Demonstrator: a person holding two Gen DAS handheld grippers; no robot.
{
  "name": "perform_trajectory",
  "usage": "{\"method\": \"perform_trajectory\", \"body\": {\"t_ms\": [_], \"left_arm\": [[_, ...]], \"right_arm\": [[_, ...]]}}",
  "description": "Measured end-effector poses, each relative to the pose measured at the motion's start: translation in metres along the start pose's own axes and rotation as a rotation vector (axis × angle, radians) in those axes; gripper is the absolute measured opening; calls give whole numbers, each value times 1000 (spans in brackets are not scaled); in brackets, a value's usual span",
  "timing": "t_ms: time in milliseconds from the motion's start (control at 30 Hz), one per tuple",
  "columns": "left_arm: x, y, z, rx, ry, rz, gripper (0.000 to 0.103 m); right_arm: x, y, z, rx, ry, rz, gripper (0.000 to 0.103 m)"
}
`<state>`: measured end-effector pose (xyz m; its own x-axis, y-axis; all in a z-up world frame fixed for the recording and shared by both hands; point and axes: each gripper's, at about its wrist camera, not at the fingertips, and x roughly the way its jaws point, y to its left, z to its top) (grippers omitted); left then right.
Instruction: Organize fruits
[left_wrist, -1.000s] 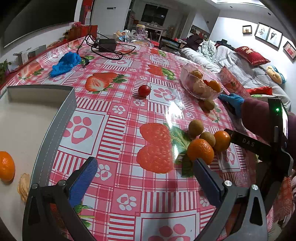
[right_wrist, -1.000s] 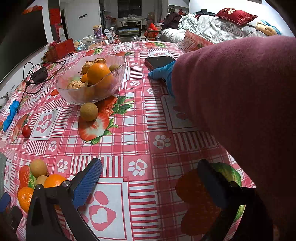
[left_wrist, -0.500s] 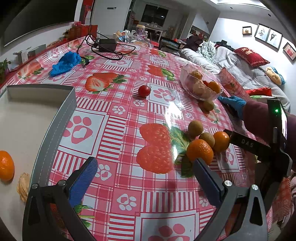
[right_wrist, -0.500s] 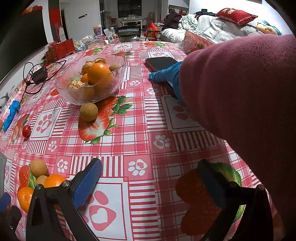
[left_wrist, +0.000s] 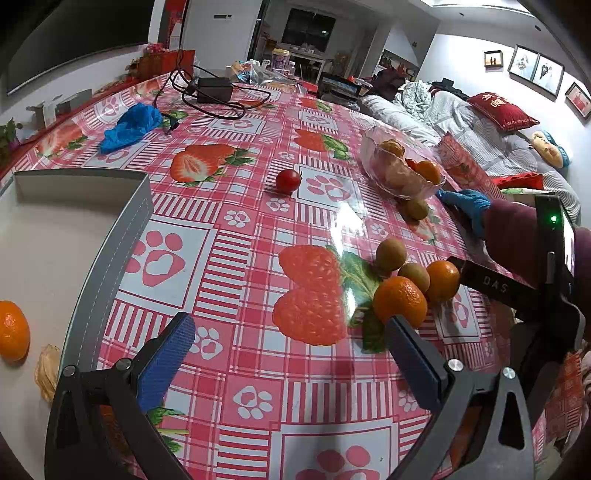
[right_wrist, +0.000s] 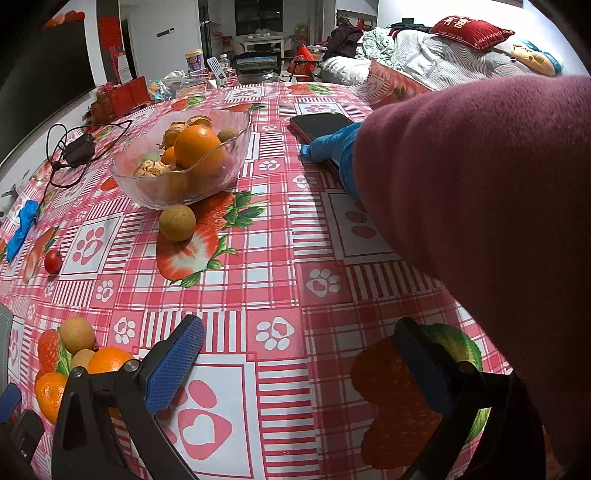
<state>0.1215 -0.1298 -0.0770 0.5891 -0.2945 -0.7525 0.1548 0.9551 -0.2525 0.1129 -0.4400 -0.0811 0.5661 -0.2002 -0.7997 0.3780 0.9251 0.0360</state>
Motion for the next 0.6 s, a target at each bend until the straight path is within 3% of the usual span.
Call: {"method": "perform_trajectory", "body": {"t_ms": [600], "left_arm": [[0, 0, 0, -4, -2, -6, 102]], "right_arm": [[0, 0, 0, 0, 0, 0, 103]]}}
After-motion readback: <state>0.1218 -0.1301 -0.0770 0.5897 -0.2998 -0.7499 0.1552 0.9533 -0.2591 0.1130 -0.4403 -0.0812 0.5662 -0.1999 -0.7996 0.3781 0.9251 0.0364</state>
